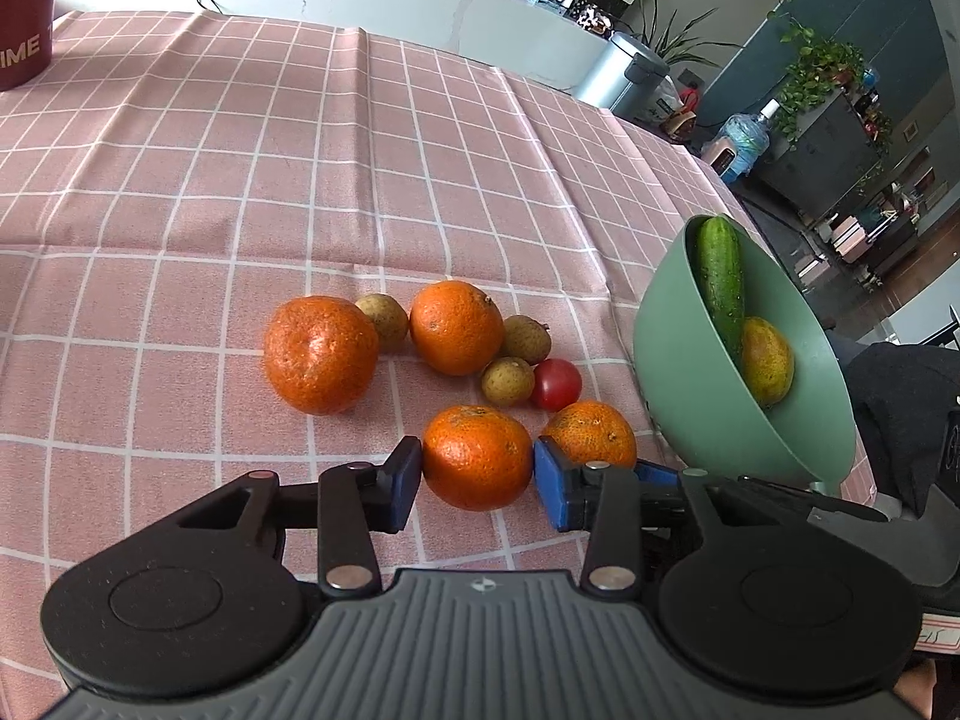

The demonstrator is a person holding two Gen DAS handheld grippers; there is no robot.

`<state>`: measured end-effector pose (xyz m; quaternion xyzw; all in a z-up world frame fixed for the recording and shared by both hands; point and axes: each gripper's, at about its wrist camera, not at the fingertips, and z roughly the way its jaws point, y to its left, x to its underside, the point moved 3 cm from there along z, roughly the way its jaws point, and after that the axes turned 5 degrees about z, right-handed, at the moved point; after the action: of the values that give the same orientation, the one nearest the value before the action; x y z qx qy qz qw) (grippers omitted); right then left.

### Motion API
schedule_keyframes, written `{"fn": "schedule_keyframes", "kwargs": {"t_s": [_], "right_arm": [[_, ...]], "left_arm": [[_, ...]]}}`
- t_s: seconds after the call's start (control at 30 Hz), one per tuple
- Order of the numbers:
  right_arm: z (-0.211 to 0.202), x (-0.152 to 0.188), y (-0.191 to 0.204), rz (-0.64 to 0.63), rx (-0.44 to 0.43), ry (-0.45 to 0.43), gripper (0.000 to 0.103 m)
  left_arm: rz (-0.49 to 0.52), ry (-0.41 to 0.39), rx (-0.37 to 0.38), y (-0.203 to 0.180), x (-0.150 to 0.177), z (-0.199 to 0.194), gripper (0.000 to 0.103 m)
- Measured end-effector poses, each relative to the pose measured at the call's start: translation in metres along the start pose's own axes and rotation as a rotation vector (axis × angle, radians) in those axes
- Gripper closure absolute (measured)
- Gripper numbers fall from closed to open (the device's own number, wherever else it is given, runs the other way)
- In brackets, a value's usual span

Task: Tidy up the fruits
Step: 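Grasp an orange with the left gripper while the right gripper grasps another orange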

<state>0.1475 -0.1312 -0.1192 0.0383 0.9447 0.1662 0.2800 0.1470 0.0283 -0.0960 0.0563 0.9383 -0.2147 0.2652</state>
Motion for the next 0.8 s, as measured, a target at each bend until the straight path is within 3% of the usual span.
{"fn": "schedule_keyframes", "kwargs": {"t_s": [0.27,0.47,0.8], "right_arm": [[0.005,0.001,0.003,-0.019,0.028,0.013,0.059],[0.007,0.001,0.004,-0.023,0.029,0.009,0.061],[0.007,0.002,0.004,-0.032,0.023,0.010,0.063]], "left_arm": [[0.015,0.012,-0.020,0.001,-0.003,0.006,0.056],[-0.021,0.021,0.018,0.006,-0.001,0.012,0.053],[0.033,-0.016,-0.016,-0.002,0.001,0.005,0.056]]}}
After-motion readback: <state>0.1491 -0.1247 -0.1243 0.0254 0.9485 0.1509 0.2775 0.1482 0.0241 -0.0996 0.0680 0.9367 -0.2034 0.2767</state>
